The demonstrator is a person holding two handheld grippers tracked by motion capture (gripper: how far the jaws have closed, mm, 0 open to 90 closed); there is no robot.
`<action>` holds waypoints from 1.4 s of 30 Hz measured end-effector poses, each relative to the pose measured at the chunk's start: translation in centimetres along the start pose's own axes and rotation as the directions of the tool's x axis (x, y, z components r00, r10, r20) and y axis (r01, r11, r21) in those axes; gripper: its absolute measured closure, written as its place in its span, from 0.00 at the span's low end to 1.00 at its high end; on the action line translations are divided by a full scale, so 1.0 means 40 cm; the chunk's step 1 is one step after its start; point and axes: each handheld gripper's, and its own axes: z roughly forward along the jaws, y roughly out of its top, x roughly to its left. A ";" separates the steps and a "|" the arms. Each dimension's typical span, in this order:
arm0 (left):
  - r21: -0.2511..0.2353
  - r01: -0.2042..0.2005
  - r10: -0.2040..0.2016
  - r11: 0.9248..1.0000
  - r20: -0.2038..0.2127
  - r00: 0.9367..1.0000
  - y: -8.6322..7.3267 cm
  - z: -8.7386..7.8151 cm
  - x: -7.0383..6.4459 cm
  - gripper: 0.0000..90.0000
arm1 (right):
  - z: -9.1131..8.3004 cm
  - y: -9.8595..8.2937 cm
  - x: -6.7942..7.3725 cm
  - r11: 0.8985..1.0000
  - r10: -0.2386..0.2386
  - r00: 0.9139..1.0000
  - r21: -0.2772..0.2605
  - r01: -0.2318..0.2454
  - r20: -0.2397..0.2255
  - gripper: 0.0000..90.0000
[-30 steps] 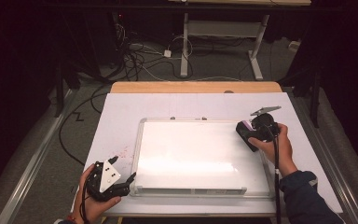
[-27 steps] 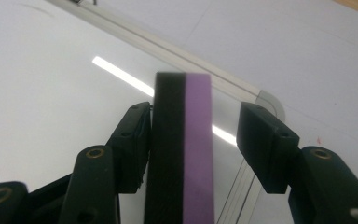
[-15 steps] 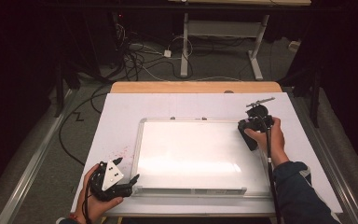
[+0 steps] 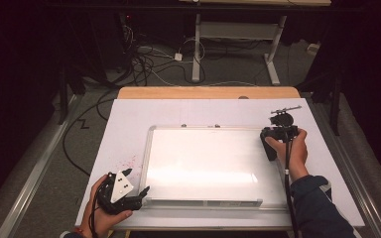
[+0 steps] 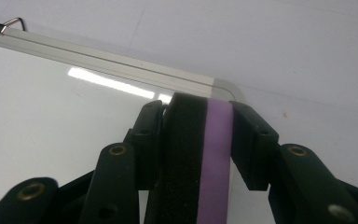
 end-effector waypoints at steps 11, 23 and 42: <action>0.018 -0.018 0.018 1.000 0.009 1.000 0.000 0.004 -0.005 0.23 | -0.051 -0.022 0.010 0.997 -0.070 0.991 -0.050 0.065 -0.116 0.42; 0.026 -0.028 0.028 0.999 0.010 1.000 0.002 0.006 -0.009 0.23 | -0.111 -0.178 -0.030 0.967 -0.252 0.945 -0.098 0.236 -0.210 0.56; 0.024 -0.037 0.037 0.999 0.024 0.999 0.006 0.009 -0.015 0.23 | -0.062 -0.178 -0.006 0.985 -0.159 0.966 -0.099 0.141 -0.203 0.63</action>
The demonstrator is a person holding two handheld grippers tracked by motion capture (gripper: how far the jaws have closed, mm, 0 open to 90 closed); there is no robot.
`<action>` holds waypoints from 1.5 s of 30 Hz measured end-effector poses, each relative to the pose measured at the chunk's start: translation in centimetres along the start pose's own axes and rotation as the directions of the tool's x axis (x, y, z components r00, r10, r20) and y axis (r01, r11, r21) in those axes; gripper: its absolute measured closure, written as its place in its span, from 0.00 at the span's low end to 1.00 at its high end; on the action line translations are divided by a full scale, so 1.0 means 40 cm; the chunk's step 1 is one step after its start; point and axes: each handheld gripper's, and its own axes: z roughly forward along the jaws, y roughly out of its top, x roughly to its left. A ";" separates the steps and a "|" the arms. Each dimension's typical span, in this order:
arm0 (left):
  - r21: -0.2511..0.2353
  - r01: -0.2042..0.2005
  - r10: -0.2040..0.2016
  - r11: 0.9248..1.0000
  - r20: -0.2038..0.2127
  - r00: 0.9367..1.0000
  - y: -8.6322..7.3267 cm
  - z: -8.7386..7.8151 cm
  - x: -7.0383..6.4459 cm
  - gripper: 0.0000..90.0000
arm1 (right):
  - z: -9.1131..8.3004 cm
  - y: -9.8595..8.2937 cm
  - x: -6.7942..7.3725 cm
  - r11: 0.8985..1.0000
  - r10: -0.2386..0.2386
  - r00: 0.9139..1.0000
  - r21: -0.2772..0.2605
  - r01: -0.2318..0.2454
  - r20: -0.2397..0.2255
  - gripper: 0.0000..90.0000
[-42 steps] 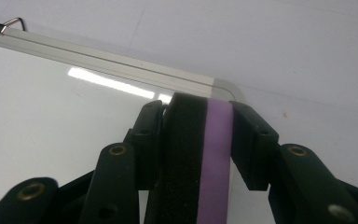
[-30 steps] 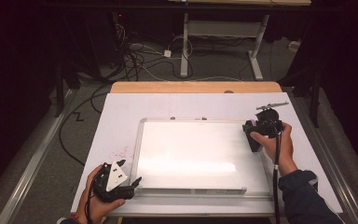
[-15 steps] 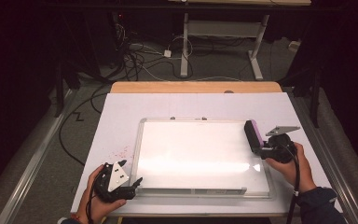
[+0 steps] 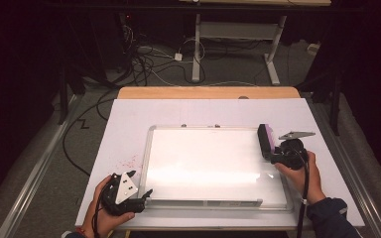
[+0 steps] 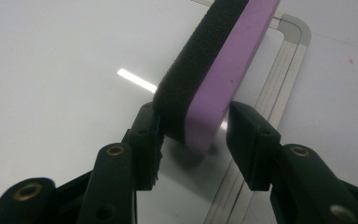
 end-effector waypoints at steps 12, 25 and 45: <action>0.002 -0.003 0.003 1.000 -0.002 1.000 0.002 0.001 -0.001 0.23 | 0.012 0.003 -0.010 1.000 0.020 1.000 -0.016 -0.020 0.005 0.64; -0.018 0.018 -0.018 1.000 -0.017 1.000 0.001 -0.008 0.007 0.23 | -0.077 -0.021 0.006 0.975 -0.145 0.988 -0.162 0.150 0.044 0.34; -0.066 0.022 -0.027 0.998 -0.076 0.997 -0.012 -0.033 0.042 0.23 | -0.196 -0.226 0.060 0.896 -0.209 0.964 -0.363 0.257 0.165 0.24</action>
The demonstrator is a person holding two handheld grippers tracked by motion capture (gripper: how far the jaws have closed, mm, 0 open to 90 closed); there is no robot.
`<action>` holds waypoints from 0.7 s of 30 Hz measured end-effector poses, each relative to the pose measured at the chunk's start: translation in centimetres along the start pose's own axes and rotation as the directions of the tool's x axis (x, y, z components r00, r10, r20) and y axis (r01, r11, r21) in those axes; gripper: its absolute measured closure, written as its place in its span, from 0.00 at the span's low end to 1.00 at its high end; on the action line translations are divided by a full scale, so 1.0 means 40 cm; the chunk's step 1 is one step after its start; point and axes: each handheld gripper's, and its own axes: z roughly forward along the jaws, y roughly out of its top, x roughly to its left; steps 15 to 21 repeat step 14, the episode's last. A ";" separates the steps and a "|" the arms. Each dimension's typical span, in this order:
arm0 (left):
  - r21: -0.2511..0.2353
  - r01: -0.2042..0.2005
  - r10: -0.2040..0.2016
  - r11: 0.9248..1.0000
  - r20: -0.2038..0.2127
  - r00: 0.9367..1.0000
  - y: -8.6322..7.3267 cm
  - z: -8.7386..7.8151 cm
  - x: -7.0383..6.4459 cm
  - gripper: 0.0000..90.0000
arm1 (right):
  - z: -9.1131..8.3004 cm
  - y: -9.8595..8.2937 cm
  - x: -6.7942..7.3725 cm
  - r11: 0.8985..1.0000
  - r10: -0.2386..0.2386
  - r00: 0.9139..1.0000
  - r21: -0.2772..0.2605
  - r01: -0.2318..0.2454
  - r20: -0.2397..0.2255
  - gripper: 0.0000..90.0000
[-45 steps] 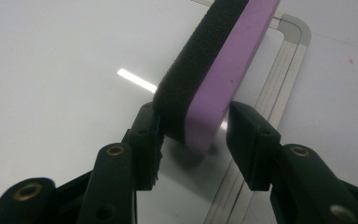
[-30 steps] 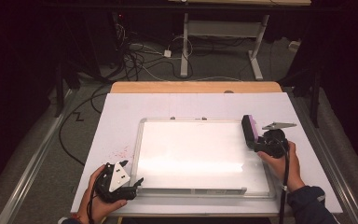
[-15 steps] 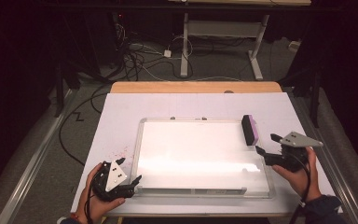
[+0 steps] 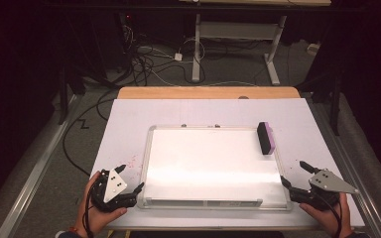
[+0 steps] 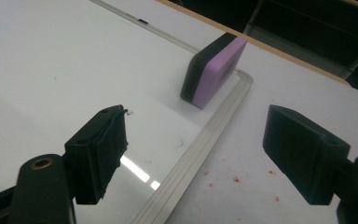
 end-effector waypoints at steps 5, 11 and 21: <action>0.006 -0.006 0.006 1.000 0.000 1.000 0.001 0.002 -0.004 0.23 | -0.001 0.004 0.006 1.000 -0.012 1.000 -0.011 0.012 -0.007 0.24; 0.017 -0.011 0.011 1.000 -0.001 1.000 0.001 0.006 -0.003 0.23 | 0.000 0.005 0.010 1.000 -0.022 1.000 -0.009 0.022 -0.013 0.23; 0.017 -0.009 0.009 1.000 -0.001 1.000 0.002 0.010 -0.004 0.23 | 0.001 0.006 0.014 1.000 -0.030 0.999 -0.008 0.030 -0.015 0.23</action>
